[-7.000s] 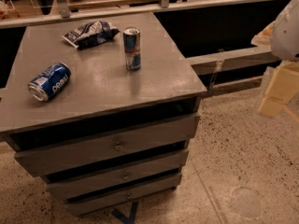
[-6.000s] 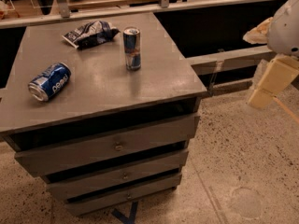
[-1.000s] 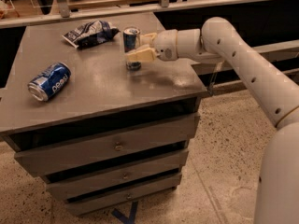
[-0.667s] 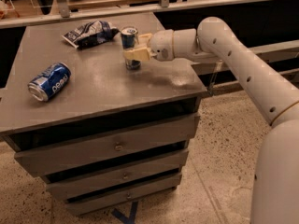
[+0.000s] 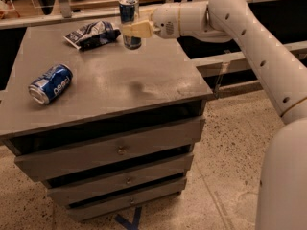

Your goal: Pick redbull can

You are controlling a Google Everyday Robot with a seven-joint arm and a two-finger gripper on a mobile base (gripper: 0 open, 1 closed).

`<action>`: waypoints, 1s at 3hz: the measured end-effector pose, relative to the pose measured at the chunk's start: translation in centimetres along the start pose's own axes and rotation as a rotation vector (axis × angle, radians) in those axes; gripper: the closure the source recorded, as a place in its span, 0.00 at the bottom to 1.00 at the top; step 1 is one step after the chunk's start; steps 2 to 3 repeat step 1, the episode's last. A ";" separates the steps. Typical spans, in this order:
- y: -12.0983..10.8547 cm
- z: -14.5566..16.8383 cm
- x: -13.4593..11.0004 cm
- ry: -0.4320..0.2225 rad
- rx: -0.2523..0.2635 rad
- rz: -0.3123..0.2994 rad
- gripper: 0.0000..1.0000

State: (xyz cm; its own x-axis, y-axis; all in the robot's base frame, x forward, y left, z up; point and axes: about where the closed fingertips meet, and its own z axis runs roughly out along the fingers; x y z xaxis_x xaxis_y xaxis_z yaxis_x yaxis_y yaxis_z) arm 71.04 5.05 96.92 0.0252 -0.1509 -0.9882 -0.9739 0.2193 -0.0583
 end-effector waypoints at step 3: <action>0.0 0.0 0.0 0.000 0.000 0.000 1.00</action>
Offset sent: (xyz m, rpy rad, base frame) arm 0.0000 0.0000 0.0000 0.0000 0.0000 0.0000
